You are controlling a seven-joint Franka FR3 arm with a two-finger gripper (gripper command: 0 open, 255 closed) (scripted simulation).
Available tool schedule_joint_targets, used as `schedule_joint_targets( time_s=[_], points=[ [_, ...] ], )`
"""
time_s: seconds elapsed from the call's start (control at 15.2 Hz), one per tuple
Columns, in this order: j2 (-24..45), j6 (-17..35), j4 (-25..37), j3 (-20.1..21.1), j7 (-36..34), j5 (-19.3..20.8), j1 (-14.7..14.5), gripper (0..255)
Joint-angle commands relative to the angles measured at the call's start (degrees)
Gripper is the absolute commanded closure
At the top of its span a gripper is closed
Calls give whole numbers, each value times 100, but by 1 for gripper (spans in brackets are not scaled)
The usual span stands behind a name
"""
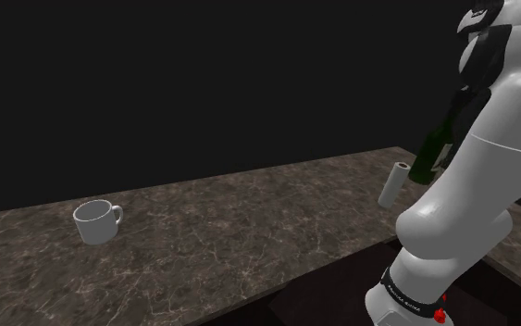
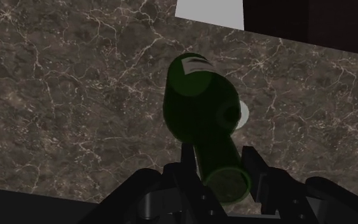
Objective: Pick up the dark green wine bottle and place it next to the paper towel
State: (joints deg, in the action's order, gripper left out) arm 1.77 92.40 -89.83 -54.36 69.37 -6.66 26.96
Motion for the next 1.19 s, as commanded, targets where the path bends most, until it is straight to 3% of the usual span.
schedule_joint_targets(
  time_s=[0.0, 1.12],
  points=[
    [-44, 171, -189, 9, -6, 36, -15, 255],
    [-188, 1508, -1607, 53, 16, 133, -69, 255]
  ],
)
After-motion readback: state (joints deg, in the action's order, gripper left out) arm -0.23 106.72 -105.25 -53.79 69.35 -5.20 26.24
